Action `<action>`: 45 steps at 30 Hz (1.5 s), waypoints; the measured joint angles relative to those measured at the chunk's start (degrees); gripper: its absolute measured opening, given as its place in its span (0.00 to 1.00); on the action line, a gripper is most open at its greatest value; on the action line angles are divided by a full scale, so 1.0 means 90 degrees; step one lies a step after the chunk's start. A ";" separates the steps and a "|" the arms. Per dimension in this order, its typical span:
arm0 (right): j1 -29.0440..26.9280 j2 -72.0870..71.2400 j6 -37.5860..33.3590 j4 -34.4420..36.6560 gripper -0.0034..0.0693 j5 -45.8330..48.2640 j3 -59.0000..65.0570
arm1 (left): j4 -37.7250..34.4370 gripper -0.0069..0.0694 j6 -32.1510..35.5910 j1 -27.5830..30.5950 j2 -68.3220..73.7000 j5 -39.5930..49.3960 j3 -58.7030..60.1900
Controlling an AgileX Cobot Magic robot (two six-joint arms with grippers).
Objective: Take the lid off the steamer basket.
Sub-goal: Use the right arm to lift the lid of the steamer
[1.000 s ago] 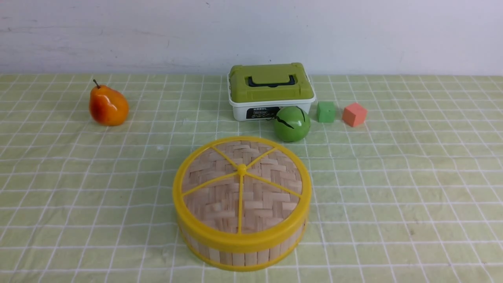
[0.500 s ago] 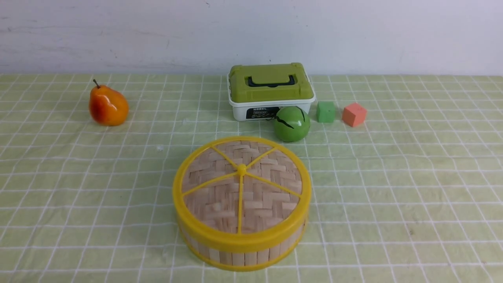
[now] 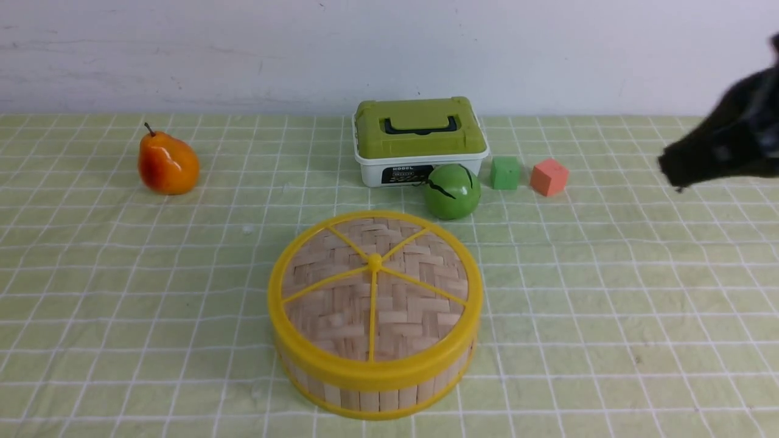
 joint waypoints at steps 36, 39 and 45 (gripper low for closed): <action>0.1959 0.5684 0.1102 -0.1059 0.38 0.0038 -0.4189 | 0.0000 0.40 0.0000 0.0000 0.0000 0.0000 0.0000; 0.1959 0.5684 0.1102 -0.0942 0.21 0.0031 -0.4214 | 0.0000 0.40 0.0000 0.0000 0.0000 0.0000 0.0000; 0.1959 0.5674 0.1102 -0.0876 0.15 0.0031 -0.4214 | 0.0000 0.40 0.0000 0.0000 0.0000 0.0000 0.0000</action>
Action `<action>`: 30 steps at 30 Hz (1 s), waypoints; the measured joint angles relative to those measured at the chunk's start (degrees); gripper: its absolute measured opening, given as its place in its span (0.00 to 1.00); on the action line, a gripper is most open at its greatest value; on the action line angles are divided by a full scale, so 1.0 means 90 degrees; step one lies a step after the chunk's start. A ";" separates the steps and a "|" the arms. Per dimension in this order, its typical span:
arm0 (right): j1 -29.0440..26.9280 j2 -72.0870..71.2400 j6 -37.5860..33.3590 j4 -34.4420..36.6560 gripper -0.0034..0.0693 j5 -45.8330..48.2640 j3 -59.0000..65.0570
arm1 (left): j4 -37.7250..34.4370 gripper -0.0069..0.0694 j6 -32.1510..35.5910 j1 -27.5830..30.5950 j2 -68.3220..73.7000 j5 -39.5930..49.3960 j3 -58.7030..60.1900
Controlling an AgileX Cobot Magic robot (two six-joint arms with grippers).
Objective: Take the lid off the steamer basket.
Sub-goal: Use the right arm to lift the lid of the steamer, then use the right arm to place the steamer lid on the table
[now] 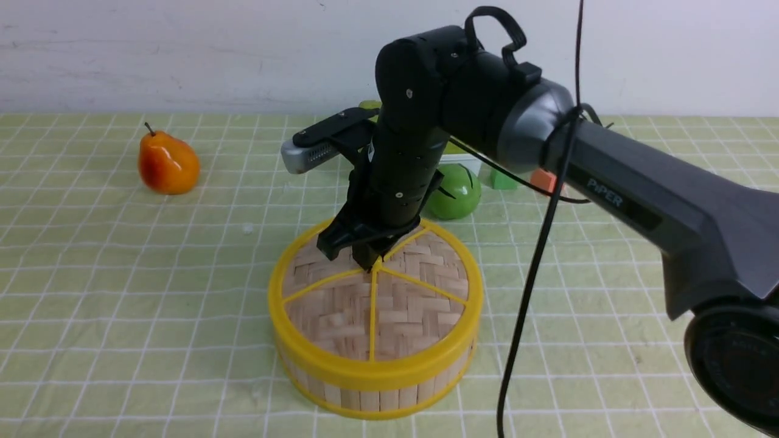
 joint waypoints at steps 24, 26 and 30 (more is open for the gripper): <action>-0.2081 -0.4118 0.0120 -0.0769 0.15 -0.0468 0.3939 | 0.0000 0.40 0.0000 0.0000 0.0000 0.0000 0.0000; -0.2450 -0.4084 0.0269 -0.0660 0.15 -0.1300 0.4765 | 0.0000 0.40 0.0000 0.0000 0.0000 0.0000 0.0000; -0.2647 -0.3762 0.0454 -0.0589 0.15 -0.2422 0.5499 | 0.0000 0.40 0.0000 0.0000 0.0000 0.0000 0.0000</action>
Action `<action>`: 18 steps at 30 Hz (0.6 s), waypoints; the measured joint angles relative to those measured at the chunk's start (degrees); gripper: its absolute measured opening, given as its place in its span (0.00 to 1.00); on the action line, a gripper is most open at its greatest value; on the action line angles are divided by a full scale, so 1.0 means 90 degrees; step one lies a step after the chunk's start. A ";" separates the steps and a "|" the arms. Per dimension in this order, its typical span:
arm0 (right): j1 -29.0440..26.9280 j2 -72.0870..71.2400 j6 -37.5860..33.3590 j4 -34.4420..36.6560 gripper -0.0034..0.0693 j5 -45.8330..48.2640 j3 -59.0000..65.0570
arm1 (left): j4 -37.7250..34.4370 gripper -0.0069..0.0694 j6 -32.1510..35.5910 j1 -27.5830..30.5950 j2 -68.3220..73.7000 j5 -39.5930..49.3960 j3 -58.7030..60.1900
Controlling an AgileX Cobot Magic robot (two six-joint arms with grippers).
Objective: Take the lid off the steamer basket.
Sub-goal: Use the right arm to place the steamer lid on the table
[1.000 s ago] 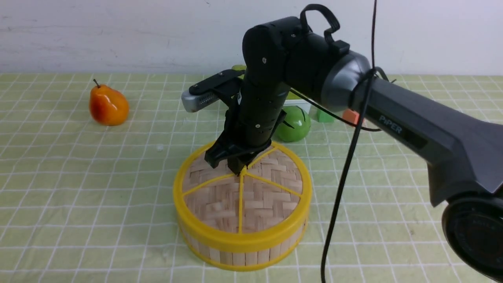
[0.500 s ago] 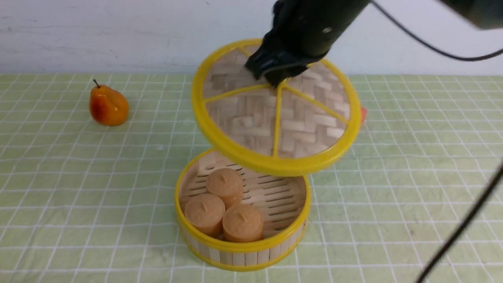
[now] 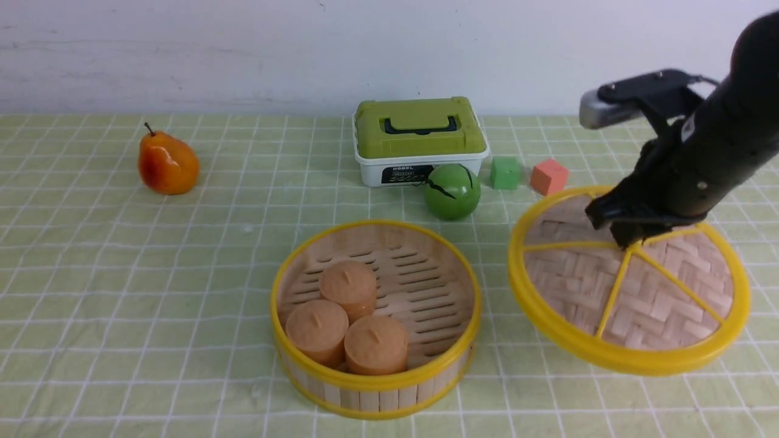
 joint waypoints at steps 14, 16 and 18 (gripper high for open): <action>-0.0015 0.1208 0.0704 -0.0285 0.41 -0.1033 0.0222 | 0.0000 0.40 0.0000 0.0000 0.0000 0.0000 0.0000; -0.0015 0.1114 0.0709 -0.0285 0.46 -0.0924 0.0222 | 0.0000 0.40 0.0000 0.0000 0.0000 0.0000 0.0000; -0.0015 0.0650 0.0664 -0.0285 0.53 -0.0589 0.0228 | 0.0000 0.40 0.0000 0.0000 0.0000 0.0000 0.0000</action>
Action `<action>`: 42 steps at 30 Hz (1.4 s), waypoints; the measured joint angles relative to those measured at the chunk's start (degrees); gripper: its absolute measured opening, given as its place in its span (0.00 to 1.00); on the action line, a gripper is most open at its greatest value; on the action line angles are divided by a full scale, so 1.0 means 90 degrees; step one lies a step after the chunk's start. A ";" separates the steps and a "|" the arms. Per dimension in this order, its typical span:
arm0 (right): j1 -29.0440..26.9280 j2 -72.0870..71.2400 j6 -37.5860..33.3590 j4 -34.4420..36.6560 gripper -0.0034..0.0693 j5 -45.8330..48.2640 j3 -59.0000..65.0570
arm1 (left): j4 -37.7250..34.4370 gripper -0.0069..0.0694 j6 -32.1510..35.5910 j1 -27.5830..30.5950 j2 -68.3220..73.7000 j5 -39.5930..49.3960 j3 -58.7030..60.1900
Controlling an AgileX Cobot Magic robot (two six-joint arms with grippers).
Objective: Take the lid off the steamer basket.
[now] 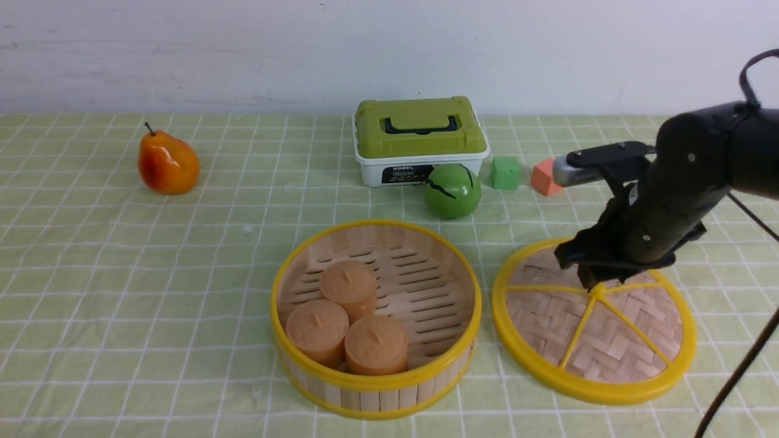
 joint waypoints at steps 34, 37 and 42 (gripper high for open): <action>0.0000 -0.7578 -0.0577 0.0502 0.02 -0.0493 0.3565 | 0.0000 0.40 0.0000 0.0000 0.0000 0.0000 0.0000; 0.0000 -0.7578 -0.0577 0.0502 0.02 -0.0493 0.3573 | 0.0000 0.40 0.0000 0.0000 0.0000 0.0000 0.0000; 0.0000 -0.7578 -0.0577 0.0502 0.03 -0.0493 0.3573 | 0.0000 0.40 0.0000 0.0000 0.0000 0.0000 0.0000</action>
